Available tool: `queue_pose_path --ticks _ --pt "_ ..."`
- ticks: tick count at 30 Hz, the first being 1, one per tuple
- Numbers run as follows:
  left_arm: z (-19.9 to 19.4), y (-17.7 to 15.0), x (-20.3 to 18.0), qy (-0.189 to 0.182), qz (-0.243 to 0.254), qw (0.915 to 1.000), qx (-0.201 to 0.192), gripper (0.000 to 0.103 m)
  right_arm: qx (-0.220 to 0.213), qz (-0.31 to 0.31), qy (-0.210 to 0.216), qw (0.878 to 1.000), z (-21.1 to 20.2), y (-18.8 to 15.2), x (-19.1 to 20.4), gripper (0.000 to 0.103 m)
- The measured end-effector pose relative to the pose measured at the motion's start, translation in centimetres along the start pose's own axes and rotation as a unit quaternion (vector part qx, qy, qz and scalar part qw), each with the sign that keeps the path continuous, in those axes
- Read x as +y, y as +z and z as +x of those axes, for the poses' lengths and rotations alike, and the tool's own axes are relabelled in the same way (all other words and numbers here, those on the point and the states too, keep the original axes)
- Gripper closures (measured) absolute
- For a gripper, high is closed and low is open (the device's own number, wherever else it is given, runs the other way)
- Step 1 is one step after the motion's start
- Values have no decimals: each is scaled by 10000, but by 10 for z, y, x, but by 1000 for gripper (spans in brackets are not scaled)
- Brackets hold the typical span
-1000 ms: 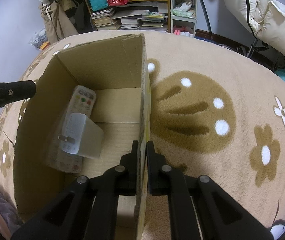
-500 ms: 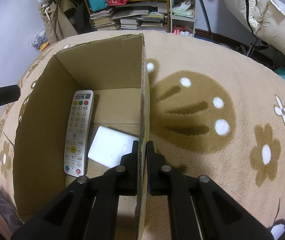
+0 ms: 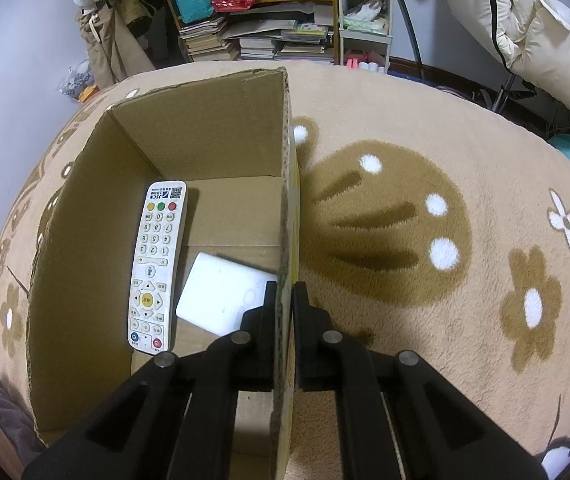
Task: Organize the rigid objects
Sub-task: 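Move the left gripper back over the remaining pile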
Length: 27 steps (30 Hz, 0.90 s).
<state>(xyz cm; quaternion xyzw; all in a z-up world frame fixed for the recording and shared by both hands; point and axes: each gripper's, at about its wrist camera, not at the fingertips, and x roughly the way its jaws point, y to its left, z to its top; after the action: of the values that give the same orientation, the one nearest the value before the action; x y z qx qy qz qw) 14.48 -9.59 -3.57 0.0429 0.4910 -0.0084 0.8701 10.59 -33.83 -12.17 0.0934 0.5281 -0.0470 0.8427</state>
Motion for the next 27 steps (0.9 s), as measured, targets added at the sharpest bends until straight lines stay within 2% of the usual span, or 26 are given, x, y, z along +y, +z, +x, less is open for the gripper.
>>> queue_pose_path --ticks 7,12,15,19,23,27 --pt "14 -17 27 349 217 9988 256 3 2 -1 -1 10000 0 -1 -1 95" --pt "31 -30 35 288 159 9984 458 3 0 -5 6 10000 1 0 -4 95" --pt "38 -37 30 240 334 9973 604 3 5 -3 5 10000 1 0 -3 95" --pt "45 -42 24 252 487 9966 608 3 2 -6 4 10000 0 0 -4 95" --pt "54 -44 23 70 299 9966 762 3 5 -17 -8 10000 1 0 -3 95" --pt "66 -44 16 73 339 9962 798 3 2 -10 3 10000 -1 -2 -8 95"
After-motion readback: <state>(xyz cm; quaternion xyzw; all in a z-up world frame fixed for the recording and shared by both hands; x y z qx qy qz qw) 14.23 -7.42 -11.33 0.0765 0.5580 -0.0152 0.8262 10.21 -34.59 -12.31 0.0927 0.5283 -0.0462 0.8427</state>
